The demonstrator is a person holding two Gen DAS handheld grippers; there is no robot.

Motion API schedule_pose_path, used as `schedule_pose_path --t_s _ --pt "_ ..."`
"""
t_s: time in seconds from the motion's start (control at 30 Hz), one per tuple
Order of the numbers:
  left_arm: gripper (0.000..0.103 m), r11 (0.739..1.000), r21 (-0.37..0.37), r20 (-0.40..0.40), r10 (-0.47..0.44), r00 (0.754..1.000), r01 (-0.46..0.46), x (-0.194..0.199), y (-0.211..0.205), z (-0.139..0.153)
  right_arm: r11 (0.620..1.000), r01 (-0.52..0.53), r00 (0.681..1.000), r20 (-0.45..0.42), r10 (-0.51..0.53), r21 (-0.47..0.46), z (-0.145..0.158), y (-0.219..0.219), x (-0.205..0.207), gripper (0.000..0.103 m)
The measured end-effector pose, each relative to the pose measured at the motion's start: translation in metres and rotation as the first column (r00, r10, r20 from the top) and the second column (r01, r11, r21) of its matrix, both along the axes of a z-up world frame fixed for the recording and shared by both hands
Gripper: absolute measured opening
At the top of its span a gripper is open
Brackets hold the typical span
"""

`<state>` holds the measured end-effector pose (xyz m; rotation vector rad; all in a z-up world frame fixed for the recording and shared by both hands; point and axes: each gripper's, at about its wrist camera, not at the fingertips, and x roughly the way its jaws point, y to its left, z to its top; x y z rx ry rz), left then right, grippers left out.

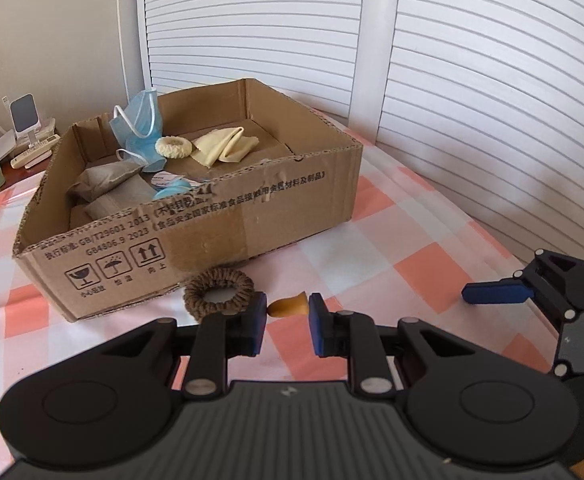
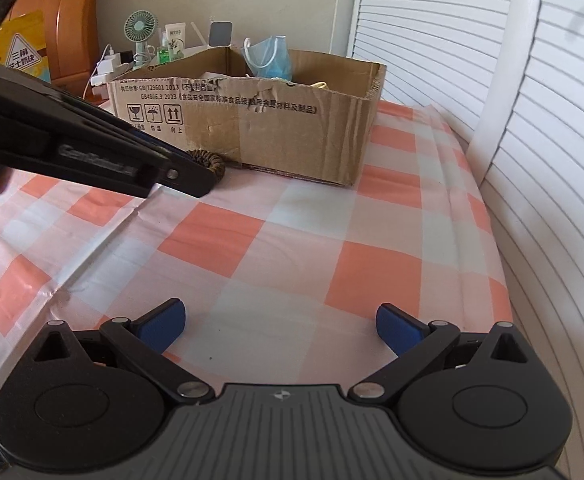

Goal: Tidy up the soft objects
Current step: 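Grasp the brown hair tie with the right gripper while the left lifts the earplug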

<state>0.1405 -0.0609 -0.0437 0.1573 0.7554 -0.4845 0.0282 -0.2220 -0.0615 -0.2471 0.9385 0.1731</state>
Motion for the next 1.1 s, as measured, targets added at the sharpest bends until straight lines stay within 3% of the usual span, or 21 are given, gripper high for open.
schedule_pose_path --t_s 0.3,0.67,0.97,1.1 --pt "0.021 0.998 0.019 0.006 0.054 0.999 -0.054 -0.006 0.041 0.006 0.995 -0.092 0.996 -0.017 0.093 0.025 -0.008 0.026 0.023 0.103" --pt "0.021 0.994 0.027 0.007 0.11 0.994 -0.11 0.002 0.076 -0.001 0.99 -0.12 0.992 -0.026 0.122 0.07 -0.018 0.055 0.061 0.102" --pt "0.021 0.989 0.023 -0.005 0.146 0.989 -0.145 0.009 0.093 -0.008 0.986 -0.154 0.988 -0.004 0.154 0.07 -0.025 0.081 0.09 0.093" --pt "0.021 0.987 0.024 -0.01 0.158 0.987 -0.157 0.011 0.099 -0.011 0.986 -0.153 0.988 0.005 0.153 0.068 -0.026 0.088 0.098 0.084"
